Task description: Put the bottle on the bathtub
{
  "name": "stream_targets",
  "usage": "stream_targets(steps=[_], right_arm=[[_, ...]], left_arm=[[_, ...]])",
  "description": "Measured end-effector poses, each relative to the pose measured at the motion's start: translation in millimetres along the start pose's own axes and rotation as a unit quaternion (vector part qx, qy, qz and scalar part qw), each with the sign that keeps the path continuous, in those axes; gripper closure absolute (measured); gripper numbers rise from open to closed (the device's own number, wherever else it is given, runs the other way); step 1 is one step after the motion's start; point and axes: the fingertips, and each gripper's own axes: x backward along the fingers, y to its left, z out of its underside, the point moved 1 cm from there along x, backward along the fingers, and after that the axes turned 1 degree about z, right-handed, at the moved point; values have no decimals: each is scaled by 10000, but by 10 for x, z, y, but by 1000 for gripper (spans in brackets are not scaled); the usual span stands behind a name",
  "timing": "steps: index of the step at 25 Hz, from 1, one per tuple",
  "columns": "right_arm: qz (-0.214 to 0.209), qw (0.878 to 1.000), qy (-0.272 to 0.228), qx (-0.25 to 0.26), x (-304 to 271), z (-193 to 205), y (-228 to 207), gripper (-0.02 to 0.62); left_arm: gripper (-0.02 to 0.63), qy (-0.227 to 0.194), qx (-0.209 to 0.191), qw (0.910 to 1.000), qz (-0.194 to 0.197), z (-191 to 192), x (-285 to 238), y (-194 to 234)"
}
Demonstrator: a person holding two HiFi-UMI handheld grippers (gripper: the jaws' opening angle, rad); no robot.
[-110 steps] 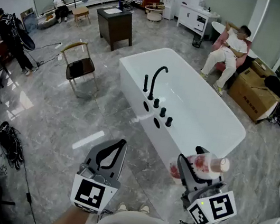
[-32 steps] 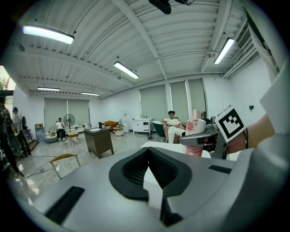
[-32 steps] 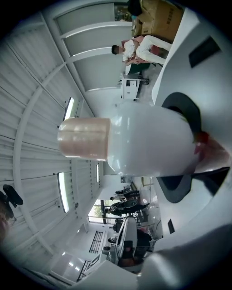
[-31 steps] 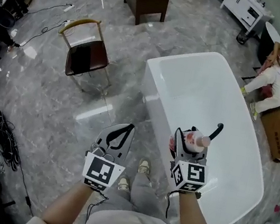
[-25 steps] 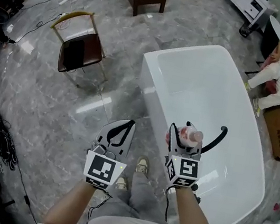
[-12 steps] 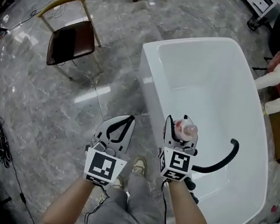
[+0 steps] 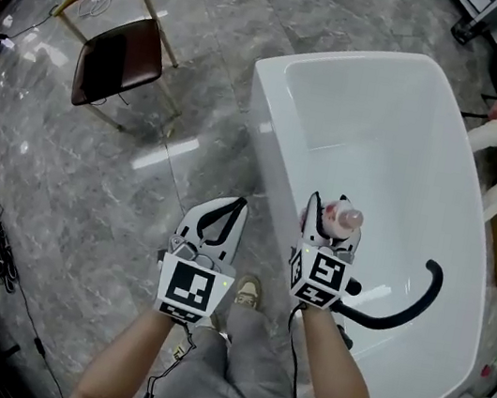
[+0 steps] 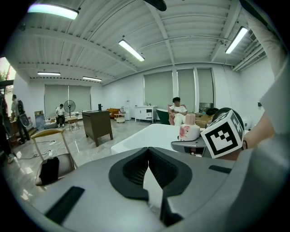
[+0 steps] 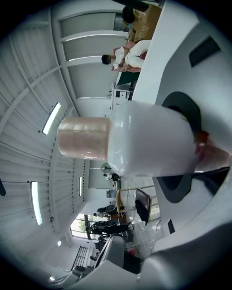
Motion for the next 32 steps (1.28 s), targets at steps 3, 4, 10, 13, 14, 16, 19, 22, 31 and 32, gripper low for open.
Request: stream_targets(steps=[3, 4, 10, 13, 14, 16, 19, 22, 31, 32], right_arm=[[55, 10000, 49, -43, -115, 98, -82, 365], [82, 9999, 70, -60, -140, 125, -108, 365], [163, 9995, 94, -272, -205, 305, -188, 364], [254, 9995, 30, -196, -211, 363, -228, 364], [276, 9995, -15, -144, -213, 363, -237, 364], [276, 9996, -77, -63, -226, 347, -239, 363], [266, 9996, -78, -73, -228, 350, -214, 359], [220, 9996, -18, -185, -195, 378, -194, 350], [-20, 9981, 3, -622, -13, -24, -145, 252], [-65, 9971, 31, -759, 23, -87, -137, 249]], left_arm=[[586, 44, 93, 9999, 18, 86, -107, 31], [586, 50, 114, 9999, 27, 102, -132, 36], [586, 60, 168, 9998, 64, 184, -231, 37], [586, 93, 160, 9998, 102, 207, -263, 30], [586, 94, 152, 9998, 120, 204, -270, 28], [586, 89, 138, 9998, 152, 196, -278, 29], [586, 134, 161, 9996, 186, 216, -269, 24], [586, 179, 209, 9993, 237, 230, -249, -23], [586, 228, 113, 9991, 341, -14, -100, -85], [586, 230, 103, 9991, 343, -62, -70, -92]])
